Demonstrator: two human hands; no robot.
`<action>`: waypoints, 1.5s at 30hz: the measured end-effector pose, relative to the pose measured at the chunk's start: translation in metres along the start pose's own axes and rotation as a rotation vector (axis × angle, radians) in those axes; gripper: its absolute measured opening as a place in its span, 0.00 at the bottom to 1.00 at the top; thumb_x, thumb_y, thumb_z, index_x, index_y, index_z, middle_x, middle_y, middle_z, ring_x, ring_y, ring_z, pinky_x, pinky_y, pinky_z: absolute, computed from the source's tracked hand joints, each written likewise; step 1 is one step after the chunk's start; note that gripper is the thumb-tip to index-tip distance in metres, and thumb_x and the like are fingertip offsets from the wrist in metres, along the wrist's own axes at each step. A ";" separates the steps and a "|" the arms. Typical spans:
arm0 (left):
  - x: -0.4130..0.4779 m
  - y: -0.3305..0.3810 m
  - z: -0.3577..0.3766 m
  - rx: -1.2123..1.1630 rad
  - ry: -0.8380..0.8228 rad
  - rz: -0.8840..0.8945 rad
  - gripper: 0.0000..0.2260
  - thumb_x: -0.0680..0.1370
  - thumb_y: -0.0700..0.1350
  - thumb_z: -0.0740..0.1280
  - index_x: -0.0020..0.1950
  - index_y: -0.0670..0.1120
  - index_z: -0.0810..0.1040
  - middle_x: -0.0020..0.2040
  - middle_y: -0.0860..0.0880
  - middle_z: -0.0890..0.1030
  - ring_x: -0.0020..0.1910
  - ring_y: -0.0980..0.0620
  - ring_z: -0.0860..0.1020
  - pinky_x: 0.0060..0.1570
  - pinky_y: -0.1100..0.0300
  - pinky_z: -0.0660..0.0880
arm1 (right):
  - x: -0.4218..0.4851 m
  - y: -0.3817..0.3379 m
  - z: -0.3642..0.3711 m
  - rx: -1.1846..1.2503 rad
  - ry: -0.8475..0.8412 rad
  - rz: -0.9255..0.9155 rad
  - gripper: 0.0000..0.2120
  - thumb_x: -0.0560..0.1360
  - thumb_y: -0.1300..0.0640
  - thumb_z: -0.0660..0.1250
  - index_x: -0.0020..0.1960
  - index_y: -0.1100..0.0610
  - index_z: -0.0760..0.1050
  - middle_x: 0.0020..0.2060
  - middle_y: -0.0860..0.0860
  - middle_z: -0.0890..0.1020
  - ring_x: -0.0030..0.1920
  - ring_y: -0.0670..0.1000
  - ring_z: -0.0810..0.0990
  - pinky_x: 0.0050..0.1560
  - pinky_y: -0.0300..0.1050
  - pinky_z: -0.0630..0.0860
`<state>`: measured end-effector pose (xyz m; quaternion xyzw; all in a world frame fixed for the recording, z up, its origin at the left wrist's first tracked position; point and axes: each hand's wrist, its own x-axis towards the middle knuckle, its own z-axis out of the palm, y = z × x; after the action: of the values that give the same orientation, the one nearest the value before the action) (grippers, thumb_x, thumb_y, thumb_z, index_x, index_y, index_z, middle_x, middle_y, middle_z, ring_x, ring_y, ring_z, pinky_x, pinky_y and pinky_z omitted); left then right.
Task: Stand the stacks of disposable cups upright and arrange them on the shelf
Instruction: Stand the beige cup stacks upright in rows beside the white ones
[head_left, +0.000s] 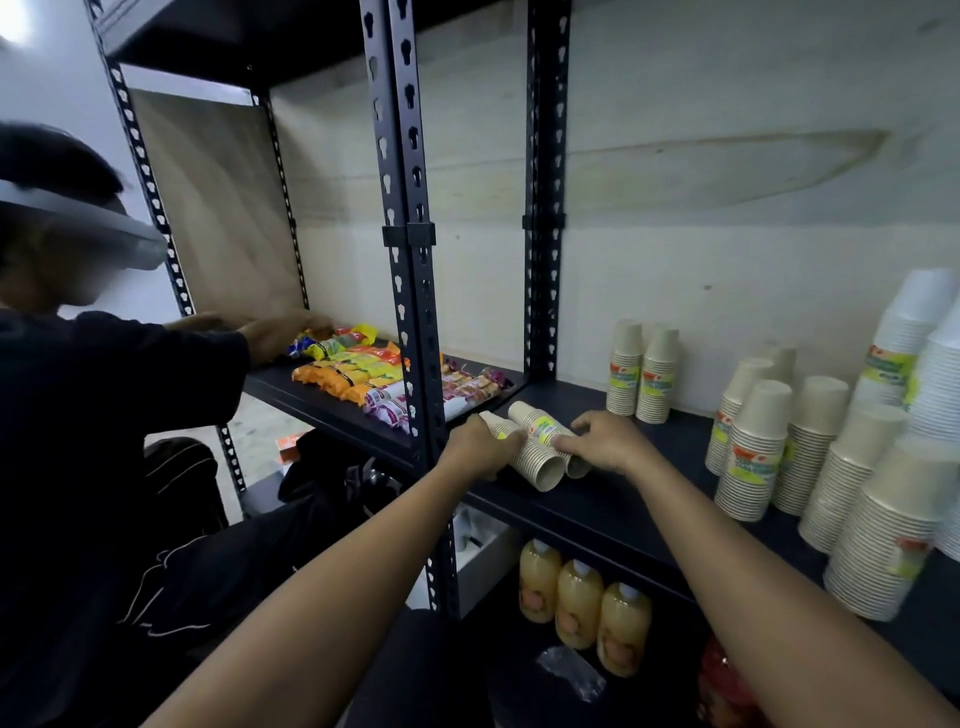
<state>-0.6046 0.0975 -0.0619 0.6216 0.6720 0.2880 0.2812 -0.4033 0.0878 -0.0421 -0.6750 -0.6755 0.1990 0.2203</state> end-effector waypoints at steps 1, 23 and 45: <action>0.000 0.001 0.003 -0.031 -0.004 -0.011 0.33 0.78 0.62 0.68 0.73 0.42 0.66 0.57 0.48 0.75 0.41 0.51 0.82 0.45 0.53 0.84 | -0.001 0.000 0.000 0.010 -0.004 0.002 0.23 0.75 0.40 0.72 0.61 0.57 0.81 0.56 0.53 0.84 0.55 0.53 0.82 0.60 0.53 0.78; 0.019 0.034 0.004 -0.490 -0.051 0.076 0.30 0.76 0.41 0.76 0.74 0.39 0.68 0.64 0.42 0.81 0.54 0.46 0.81 0.39 0.62 0.77 | -0.020 0.034 -0.020 1.095 0.170 0.156 0.16 0.75 0.58 0.75 0.61 0.61 0.79 0.52 0.58 0.86 0.51 0.56 0.87 0.50 0.55 0.85; 0.106 0.071 0.102 -0.447 -0.068 0.449 0.28 0.71 0.43 0.78 0.69 0.53 0.75 0.54 0.54 0.83 0.53 0.57 0.82 0.56 0.59 0.79 | 0.037 0.085 0.004 0.368 0.545 0.188 0.24 0.77 0.59 0.71 0.70 0.56 0.69 0.64 0.55 0.74 0.65 0.56 0.76 0.65 0.52 0.74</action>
<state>-0.4887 0.2117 -0.0805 0.6864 0.4284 0.4624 0.3628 -0.3355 0.1257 -0.0924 -0.7116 -0.4796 0.1493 0.4913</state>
